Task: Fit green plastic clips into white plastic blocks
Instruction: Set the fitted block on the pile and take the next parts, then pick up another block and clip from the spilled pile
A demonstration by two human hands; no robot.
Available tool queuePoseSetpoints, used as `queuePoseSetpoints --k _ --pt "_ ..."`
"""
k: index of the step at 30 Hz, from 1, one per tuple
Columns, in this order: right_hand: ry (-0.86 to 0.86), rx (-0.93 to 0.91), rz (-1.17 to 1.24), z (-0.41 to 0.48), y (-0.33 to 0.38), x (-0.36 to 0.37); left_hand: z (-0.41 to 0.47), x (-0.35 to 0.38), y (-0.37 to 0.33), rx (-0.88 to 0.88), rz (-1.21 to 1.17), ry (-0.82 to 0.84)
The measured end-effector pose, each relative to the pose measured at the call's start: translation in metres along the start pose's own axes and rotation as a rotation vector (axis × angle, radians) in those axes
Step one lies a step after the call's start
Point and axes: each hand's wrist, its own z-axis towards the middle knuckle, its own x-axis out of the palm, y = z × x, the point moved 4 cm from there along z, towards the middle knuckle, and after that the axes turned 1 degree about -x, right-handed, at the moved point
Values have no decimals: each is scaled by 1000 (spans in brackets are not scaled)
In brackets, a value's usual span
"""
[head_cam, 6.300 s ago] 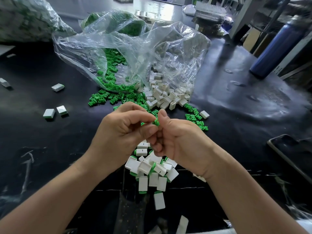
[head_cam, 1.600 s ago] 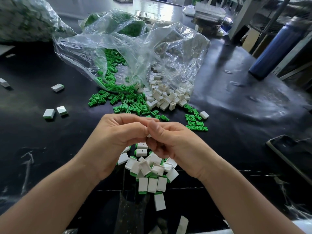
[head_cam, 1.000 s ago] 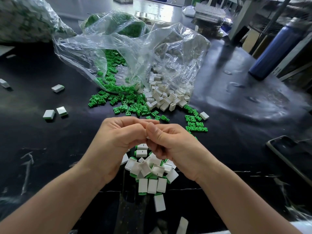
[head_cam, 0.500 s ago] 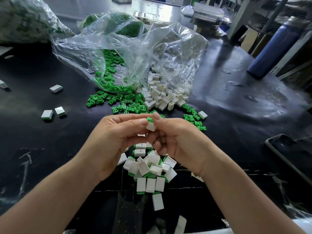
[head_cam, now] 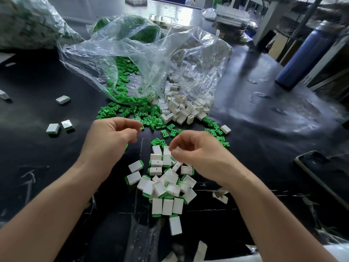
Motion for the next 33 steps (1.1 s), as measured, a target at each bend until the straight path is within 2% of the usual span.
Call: queuePoseSetpoints --k 4,7,10,13,21,26,31,33 --pt "72 14 -99 -2 1 5 -1 -1 -3 146 261 -69" --pt "32 9 -140 -2 1 2 0 -4 -5 237 523 -78" --pt "-73 -5 -209 0 1 -2 2 -6 -2 219 741 -35" --pt "-158 -19 -279 4 -2 -8 3 -7 2 173 860 46" --pt "-399 -17 -430 22 -20 -25 3 -2 4 176 868 76" --pt "-395 -53 -538 36 -27 -22 0 2 2 202 856 106" --pt "-245 -76 -733 51 -39 -18 -2 3 1 250 847 105" --pt "-312 -105 -710 50 -40 -20 -2 2 0 264 827 86"
